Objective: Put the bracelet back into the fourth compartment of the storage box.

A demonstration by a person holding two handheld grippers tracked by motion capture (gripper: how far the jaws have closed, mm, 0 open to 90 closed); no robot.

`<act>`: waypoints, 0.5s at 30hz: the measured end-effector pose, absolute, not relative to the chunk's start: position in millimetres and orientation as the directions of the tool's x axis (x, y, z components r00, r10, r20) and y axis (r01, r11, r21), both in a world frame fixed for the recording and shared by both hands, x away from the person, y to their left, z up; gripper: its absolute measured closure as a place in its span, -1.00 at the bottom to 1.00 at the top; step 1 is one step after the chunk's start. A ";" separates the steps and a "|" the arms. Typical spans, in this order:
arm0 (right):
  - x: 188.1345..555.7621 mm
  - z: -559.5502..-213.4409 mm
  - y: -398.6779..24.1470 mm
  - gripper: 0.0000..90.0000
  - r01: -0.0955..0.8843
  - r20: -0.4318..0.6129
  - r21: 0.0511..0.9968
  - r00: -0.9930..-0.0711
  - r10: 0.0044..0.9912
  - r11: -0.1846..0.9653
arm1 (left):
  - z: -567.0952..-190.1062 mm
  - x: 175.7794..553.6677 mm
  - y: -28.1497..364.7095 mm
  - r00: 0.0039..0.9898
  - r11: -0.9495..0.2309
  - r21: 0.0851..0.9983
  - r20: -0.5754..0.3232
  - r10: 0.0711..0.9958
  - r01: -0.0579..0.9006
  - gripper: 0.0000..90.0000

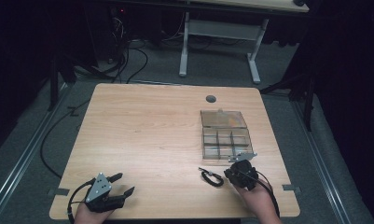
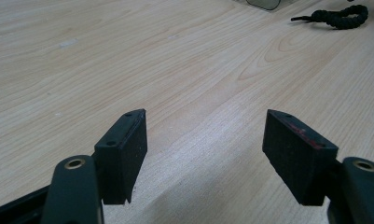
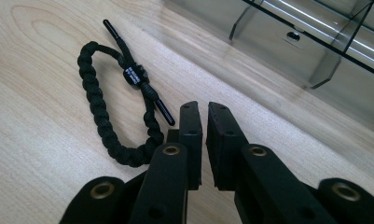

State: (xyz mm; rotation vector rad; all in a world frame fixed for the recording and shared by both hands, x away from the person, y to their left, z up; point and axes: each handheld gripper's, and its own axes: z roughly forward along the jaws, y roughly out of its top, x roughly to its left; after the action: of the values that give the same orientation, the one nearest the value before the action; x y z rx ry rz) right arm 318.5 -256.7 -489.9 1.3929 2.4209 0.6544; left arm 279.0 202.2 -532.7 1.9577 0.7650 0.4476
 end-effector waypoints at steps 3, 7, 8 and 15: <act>321.1 -488.4 -256.8 0.88 0.759 0.008 0.486 -0.499 0.866 0.433 | -532.5 278.7 202.6 0.739 -0.351 0.878 -0.005 0.673 0.326 -0.31; 324.1 -486.7 -257.1 0.85 0.772 0.010 0.451 -0.506 0.862 0.448 | -532.6 278.3 202.9 0.740 -0.348 0.880 -0.007 0.673 0.324 -0.31; 324.1 -486.7 -257.1 0.85 0.772 0.010 0.451 -0.506 0.862 0.448 | -532.6 278.3 202.9 0.740 -0.348 0.880 -0.007 0.673 0.324 -0.31; 329.3 -483.7 -257.7 0.85 0.786 0.015 0.405 -0.517 0.856 0.468 | -532.9 278.4 201.6 0.744 -0.356 0.878 -0.002 0.668 0.321 -0.31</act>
State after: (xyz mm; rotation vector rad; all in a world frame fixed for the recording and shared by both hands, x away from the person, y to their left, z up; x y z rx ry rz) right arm 329.3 -257.7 -483.7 1.4290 2.5237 0.5449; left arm 278.4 201.6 -532.9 1.9617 0.7522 0.4443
